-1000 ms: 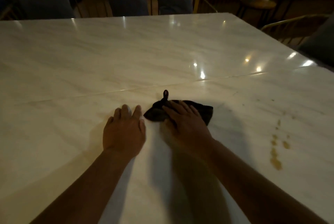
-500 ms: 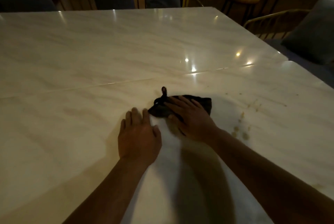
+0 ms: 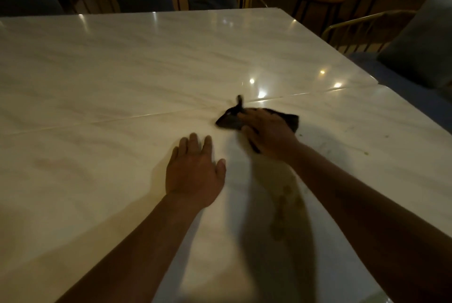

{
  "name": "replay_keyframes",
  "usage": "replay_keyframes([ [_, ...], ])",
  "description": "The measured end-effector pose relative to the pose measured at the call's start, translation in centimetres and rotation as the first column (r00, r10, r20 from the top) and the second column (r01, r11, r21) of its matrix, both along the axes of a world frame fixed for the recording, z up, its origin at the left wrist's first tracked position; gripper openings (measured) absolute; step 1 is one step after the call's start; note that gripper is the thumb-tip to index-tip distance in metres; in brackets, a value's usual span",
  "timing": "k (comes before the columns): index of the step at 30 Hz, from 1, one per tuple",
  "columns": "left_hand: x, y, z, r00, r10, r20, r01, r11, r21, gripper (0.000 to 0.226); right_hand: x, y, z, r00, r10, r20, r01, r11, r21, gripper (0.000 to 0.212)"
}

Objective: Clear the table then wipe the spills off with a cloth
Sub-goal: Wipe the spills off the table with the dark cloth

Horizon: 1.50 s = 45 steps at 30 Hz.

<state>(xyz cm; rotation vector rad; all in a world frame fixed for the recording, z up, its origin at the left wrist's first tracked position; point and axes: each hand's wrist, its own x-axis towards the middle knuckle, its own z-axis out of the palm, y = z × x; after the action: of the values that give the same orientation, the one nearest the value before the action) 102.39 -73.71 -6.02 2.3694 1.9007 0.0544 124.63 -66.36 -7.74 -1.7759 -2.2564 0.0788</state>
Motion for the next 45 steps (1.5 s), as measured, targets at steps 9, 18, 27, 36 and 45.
replay_keyframes([
  [9, 4.7, 3.7, -0.1, 1.0, 0.006, 0.001, -0.006, 1.0, -0.015, 0.077, 2.4, 1.3, 0.2, 0.994, -0.111, 0.006, 0.111, 0.992, -0.055, 0.051],
  [18, 9.7, 6.5, -0.5, 0.998, -0.053, 0.035, 0.053, 0.999, 0.012, 0.075, 14.4, 5.2, -0.1, 0.853, -0.521, -0.006, 0.518, 0.85, -0.098, 0.055],
  [27, 15.2, 8.4, -0.6, 0.998, -0.055, 0.002, 0.055, 0.998, -0.041, 0.079, 20.5, 3.7, -0.6, 0.898, -0.439, 0.01, 0.437, 0.896, 0.074, 0.052],
  [36, 20.6, 10.1, 0.1, 0.973, -0.231, 0.015, 0.231, 0.97, -0.077, 0.072, 19.9, 1.8, -0.4, 0.981, -0.19, 0.035, 0.189, 0.982, 0.022, 0.049],
  [45, 20.9, 10.1, -0.8, 0.971, -0.239, 0.013, 0.239, 0.97, -0.037, 0.071, 28.9, 2.3, 0.2, 0.567, -0.824, -0.008, 0.82, 0.565, -0.092, 0.053],
])
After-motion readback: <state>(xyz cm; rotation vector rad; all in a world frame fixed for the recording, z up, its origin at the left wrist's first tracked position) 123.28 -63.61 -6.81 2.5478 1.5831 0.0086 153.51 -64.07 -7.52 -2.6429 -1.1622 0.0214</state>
